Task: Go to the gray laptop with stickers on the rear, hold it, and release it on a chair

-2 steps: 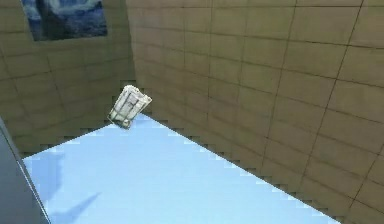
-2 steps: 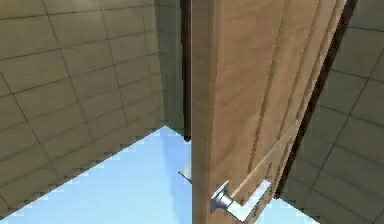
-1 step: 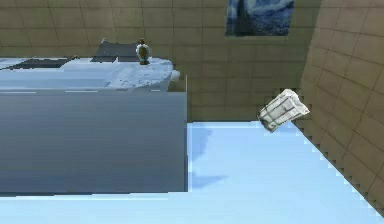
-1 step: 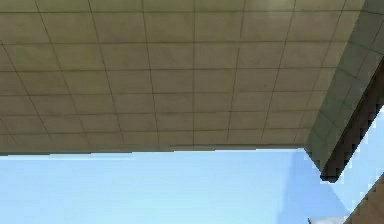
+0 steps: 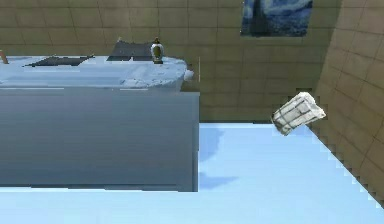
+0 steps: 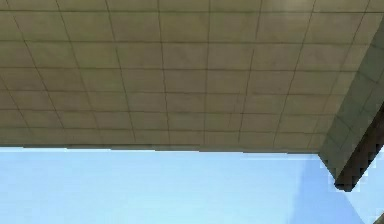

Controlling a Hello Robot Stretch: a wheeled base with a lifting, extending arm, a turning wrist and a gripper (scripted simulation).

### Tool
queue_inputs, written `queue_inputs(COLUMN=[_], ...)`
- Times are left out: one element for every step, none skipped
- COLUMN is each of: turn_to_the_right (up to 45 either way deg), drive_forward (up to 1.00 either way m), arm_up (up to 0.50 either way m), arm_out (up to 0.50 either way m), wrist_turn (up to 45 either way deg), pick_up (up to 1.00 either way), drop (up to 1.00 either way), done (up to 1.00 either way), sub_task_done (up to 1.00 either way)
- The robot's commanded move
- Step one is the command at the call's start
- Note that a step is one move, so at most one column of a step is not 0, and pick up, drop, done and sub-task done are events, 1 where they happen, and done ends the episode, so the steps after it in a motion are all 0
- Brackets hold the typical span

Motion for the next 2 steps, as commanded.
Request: queue_inputs(turn_to_the_right=[0.0,45.0], drive_forward=[0.45,0.0], arm_up=[0.0,0.0], arm_out=[0.0,0.0], wrist_turn=[0.0,0.0], pick_up=[0.0,0.0], drop=[0.0,0.0], done=[0.0,0.0], sub_task_done=[0.0,0.0])
